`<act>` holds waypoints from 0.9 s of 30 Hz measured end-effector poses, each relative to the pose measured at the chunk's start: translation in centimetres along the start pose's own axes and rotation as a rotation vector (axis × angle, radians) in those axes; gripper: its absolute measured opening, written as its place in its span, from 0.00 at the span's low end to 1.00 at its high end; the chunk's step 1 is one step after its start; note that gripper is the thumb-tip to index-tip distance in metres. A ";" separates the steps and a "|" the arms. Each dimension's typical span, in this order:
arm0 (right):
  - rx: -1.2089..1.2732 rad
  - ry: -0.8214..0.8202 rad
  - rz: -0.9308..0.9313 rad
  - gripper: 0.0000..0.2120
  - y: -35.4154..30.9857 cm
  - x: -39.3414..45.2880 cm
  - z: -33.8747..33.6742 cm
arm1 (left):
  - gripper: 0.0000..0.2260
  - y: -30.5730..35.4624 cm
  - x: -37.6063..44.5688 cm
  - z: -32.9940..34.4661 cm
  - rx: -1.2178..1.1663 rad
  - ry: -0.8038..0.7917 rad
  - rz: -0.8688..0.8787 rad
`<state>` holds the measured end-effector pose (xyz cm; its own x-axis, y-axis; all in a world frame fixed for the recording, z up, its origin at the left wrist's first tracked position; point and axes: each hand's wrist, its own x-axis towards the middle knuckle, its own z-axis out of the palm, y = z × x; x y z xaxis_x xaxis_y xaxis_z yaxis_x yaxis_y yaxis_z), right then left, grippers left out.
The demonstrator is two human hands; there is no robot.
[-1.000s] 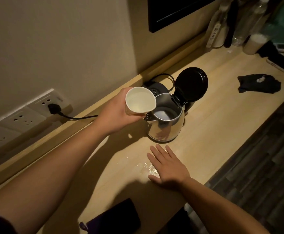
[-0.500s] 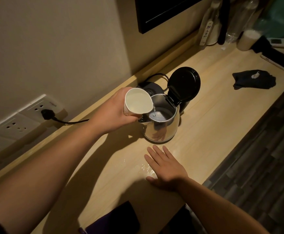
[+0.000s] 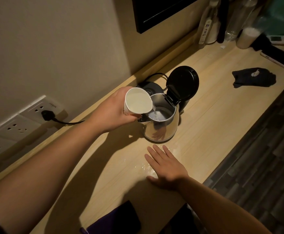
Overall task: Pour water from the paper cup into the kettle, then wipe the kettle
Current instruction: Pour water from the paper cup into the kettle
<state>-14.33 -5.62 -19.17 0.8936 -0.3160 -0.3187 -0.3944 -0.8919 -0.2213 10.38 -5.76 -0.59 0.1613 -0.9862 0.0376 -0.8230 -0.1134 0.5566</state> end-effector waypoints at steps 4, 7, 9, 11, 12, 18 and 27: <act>-0.006 -0.004 -0.003 0.39 0.0 0.0 -0.1 | 0.36 0.1 0.0 -0.1 -0.001 0.000 0.006; -0.007 -0.001 -0.005 0.39 0.0 0.0 -0.1 | 0.36 0.1 0.1 -0.1 0.007 0.000 0.006; -0.005 0.005 -0.007 0.39 -0.1 -0.1 -0.1 | 0.36 0.1 0.1 -0.1 0.014 -0.001 0.014; -0.005 0.009 -0.006 0.39 -0.1 -0.1 -0.1 | 0.36 0.1 0.2 -0.2 0.016 -0.007 0.019; -0.005 0.013 -0.005 0.39 0.0 -0.1 0.0 | 0.36 0.1 0.2 -0.2 0.019 -0.009 0.023; -0.013 0.020 -0.005 0.39 0.0 0.0 0.1 | 0.35 0.2 0.3 -0.4 0.041 -0.011 0.047; -0.008 0.008 -0.006 0.40 0.1 0.1 0.1 | 0.35 0.4 0.4 -0.6 0.043 -0.018 0.057</act>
<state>-14.31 -5.65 -19.34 0.8978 -0.3128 -0.3100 -0.3870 -0.8963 -0.2163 10.44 -6.11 0.17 0.1039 -0.9932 0.0532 -0.8534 -0.0616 0.5176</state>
